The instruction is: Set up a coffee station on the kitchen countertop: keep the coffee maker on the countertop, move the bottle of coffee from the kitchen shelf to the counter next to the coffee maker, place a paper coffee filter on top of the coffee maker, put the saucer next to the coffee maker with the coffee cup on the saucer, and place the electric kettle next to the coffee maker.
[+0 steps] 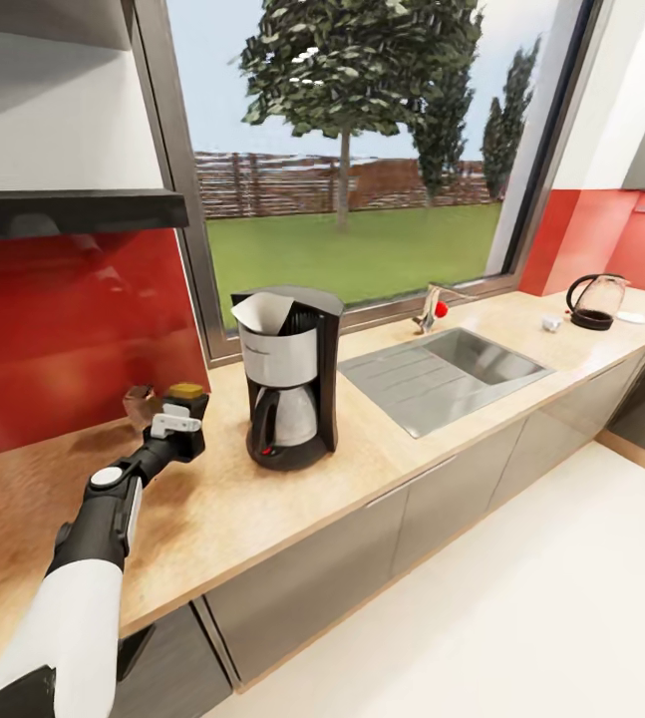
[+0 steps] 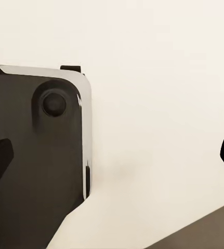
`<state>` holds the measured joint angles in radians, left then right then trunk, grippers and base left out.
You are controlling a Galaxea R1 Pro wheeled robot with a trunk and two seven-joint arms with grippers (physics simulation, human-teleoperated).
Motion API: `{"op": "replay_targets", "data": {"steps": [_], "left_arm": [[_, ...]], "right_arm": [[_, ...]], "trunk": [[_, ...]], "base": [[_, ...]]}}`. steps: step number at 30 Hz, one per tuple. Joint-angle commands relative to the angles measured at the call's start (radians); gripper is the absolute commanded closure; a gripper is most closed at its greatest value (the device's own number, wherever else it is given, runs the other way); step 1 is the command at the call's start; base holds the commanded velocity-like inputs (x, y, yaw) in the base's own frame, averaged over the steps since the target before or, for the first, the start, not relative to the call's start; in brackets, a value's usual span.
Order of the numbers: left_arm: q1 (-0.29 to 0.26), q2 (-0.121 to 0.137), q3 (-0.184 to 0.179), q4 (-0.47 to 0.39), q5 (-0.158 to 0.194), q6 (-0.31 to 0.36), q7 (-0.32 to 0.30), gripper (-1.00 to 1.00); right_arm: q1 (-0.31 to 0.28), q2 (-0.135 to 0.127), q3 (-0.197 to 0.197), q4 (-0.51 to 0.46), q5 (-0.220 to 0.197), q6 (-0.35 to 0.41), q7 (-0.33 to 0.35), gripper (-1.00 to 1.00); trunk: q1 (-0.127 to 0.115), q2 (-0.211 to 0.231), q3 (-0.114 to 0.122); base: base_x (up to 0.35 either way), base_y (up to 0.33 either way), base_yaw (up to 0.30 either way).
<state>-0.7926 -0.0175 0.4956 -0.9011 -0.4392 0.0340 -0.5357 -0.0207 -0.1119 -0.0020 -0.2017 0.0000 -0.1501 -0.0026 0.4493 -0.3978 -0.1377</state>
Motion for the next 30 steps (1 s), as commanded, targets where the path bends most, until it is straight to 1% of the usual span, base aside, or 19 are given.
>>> {"op": "replay_targets", "data": {"steps": [1, 3, 8, 10, 12, 16, 24, 27, 30], "left_arm": [[0.006, -0.002, 0.006, -0.002, -0.003, 0.001, -0.011, 1.00], [0.022, -0.002, 0.006, -0.002, 0.015, -0.001, -0.011, 1.00], [0.044, 0.003, 0.004, -0.002, 0.109, -0.006, -0.012, 1.00], [0.050, 0.004, 0.004, -0.002, 0.120, -0.007, -0.012, 1.00], [0.054, 0.004, 0.003, -0.002, 0.124, -0.007, -0.012, 1.00], [0.058, 0.002, 0.001, -0.002, 0.126, -0.008, -0.012, 1.00], [0.058, -0.001, 0.000, -0.002, 0.128, -0.008, -0.012, 1.00], [0.058, -0.002, 0.000, -0.001, 0.125, -0.008, -0.012, 1.00], [0.058, -0.002, 0.000, 0.002, 0.125, -0.008, -0.012, 1.00]], "right_arm": [[-0.001, 0.000, 0.000, 0.001, 0.000, -0.003, 0.000, -1.00], [-0.001, 0.000, 0.000, 0.001, 0.000, -0.003, 0.000, -1.00], [-0.001, 0.000, 0.000, 0.001, 0.000, -0.003, 0.000, -1.00], [-0.001, 0.000, 0.000, 0.001, 0.000, -0.003, 0.000, -1.00], [-0.001, 0.000, 0.000, 0.001, 0.000, -0.003, 0.000, -1.00], [-0.001, 0.000, 0.000, 0.001, 0.000, -0.003, 0.000, -1.00], [-0.001, 0.000, 0.000, 0.001, 0.000, -0.003, 0.000, -1.00], [-0.001, 0.000, 0.000, 0.001, 0.000, -0.003, 0.000, -1.00], [-0.001, 0.000, 0.000, 0.001, 0.000, -0.003, 0.000, -1.00]], "trunk": [[0.001, -0.002, -0.002], [0.001, -0.002, -0.002], [0.001, -0.002, -0.002], [0.001, -0.002, -0.002], [0.001, -0.002, -0.002], [0.001, -0.002, -0.002], [0.001, -0.002, -0.002], [0.001, -0.002, -0.002], [0.001, -0.002, -0.002]], "base": [[0.033, 0.000, 0.000], [0.017, 0.000, 0.000], [0.004, 0.000, 0.000], [0.000, 0.000, 0.000], [0.004, 0.000, 0.000], [0.233, 0.000, 0.000], [0.034, 0.000, 0.000], [0.261, 0.000, 0.000], [0.120, 0.000, 0.000]]}}
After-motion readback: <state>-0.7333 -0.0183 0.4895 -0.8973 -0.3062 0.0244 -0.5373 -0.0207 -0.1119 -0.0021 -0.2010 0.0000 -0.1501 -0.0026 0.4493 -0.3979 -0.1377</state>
